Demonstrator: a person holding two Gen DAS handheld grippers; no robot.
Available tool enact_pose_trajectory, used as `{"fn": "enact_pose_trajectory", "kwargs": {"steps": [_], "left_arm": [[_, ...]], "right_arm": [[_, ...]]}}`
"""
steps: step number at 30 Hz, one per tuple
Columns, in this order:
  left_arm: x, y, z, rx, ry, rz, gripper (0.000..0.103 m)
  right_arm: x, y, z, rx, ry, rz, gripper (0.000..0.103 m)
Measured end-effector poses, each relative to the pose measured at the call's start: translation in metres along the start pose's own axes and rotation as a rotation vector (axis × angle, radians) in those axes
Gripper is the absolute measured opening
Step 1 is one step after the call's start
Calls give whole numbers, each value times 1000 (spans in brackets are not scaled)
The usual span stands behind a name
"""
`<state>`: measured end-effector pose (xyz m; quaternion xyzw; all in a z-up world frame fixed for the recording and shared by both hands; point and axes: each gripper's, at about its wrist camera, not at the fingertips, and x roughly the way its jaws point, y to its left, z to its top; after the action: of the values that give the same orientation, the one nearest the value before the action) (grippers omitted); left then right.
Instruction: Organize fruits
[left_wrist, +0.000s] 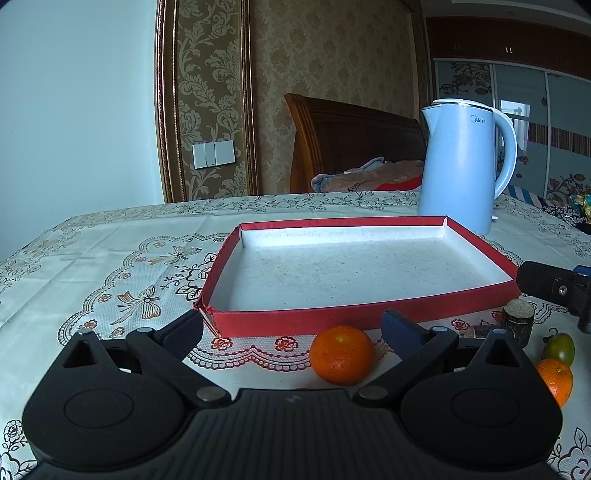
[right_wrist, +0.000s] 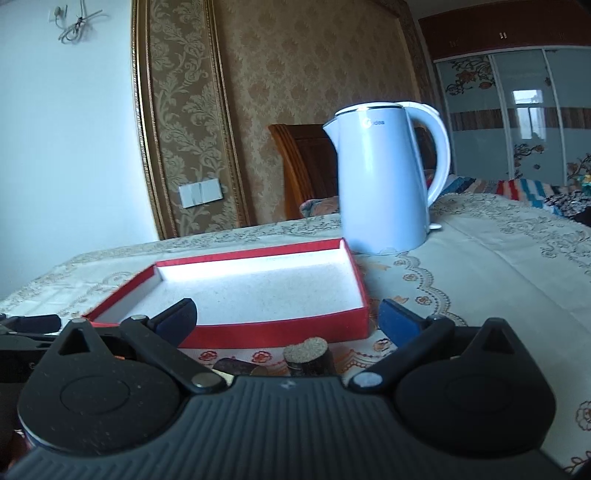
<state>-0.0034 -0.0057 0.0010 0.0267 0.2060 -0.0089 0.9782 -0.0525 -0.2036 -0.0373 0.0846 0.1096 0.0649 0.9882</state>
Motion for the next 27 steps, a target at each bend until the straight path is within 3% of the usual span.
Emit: {"fn": "enact_pose_trajectory", "kwargs": {"steps": [7,11,16,27], "left_arm": [[0,0,0,0,3,0,103],[1,2,-1,-3,11,1,103],[2,0,-1,0,12,2,103],[3,0,-2,-2,23,4,103]], "right_arm": [[1,1,0,-9,-2,2,103],[10,-5,2,28,55,93,103],[7,-15,2,95,30,76,103],[3,-5,1,26,18,77,103]]}}
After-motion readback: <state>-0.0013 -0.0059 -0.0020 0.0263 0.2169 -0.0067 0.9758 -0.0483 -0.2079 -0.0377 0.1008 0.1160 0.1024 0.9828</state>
